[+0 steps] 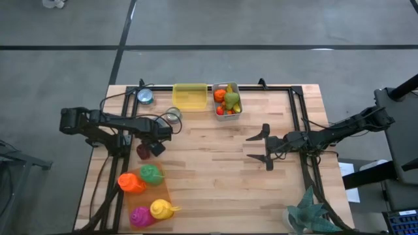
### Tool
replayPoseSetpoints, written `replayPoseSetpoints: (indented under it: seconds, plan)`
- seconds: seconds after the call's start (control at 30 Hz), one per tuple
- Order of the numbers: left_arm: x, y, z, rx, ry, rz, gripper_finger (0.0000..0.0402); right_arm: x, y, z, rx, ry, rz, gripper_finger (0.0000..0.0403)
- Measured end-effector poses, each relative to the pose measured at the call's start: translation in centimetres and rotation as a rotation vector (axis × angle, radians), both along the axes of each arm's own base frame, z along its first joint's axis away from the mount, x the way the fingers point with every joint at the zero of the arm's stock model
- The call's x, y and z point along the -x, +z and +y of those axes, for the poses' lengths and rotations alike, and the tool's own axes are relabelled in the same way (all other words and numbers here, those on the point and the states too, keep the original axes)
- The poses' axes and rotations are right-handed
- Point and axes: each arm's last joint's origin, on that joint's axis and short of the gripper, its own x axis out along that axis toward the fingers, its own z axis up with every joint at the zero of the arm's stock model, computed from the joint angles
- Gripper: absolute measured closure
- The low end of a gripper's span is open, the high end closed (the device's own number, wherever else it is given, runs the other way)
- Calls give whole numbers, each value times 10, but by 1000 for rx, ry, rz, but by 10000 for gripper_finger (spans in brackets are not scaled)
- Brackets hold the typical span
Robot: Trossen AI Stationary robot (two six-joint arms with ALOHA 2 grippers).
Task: Pick & Place Food Item
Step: Put the red strawberry into the gray bin
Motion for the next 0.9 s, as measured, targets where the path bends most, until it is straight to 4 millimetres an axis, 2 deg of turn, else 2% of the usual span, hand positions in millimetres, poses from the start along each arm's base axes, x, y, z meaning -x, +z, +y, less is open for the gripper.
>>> replayPoseSetpoints:
  seconds: [0.5,0.9]
  plan:
    - [-13,12,2,-16,-6,-57,235,0,0,0,0,0,0,97]
    - [-24,12,4,-30,-29,-163,234,0,0,0,0,0,0,97]
